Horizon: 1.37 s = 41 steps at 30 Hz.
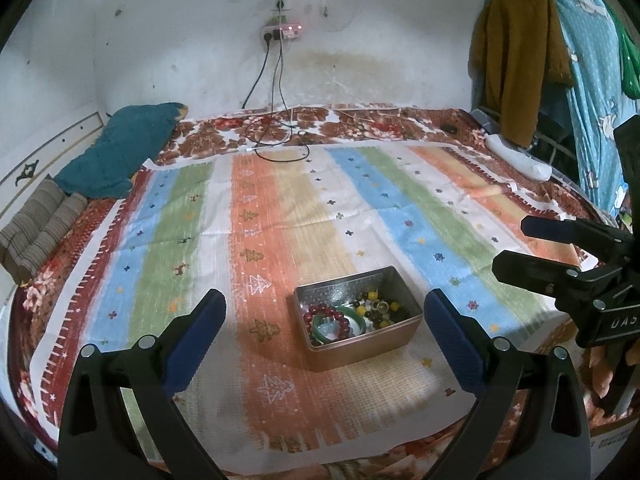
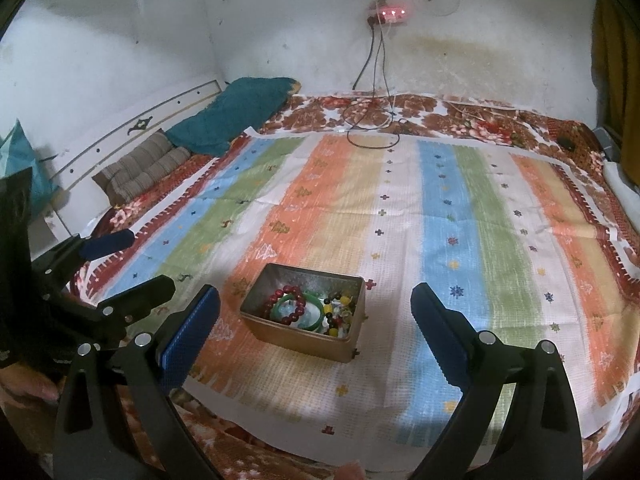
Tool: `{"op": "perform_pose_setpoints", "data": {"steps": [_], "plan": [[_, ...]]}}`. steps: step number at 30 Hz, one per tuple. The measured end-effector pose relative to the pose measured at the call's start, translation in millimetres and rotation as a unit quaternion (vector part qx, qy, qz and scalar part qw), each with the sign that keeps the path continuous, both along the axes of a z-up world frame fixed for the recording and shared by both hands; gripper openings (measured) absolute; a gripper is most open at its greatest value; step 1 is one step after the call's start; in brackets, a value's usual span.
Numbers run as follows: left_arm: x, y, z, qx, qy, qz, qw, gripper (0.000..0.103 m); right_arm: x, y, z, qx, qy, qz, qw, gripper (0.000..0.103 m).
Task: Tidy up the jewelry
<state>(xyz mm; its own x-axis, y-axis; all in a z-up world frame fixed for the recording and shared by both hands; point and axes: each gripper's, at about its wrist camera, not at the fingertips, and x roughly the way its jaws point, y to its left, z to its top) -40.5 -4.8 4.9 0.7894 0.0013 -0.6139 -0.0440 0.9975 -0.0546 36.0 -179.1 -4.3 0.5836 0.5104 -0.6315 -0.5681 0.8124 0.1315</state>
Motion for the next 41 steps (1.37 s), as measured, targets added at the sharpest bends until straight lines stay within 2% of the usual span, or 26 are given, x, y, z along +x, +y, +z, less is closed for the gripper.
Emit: {"op": "perform_pose_setpoints", "data": {"steps": [41], "plan": [[0.4, 1.2, -5.3, 0.000, 0.004, -0.009, 1.0000, 0.097, -0.4, 4.4, 1.8, 0.002, 0.003, -0.001, 1.000, 0.098]]}}
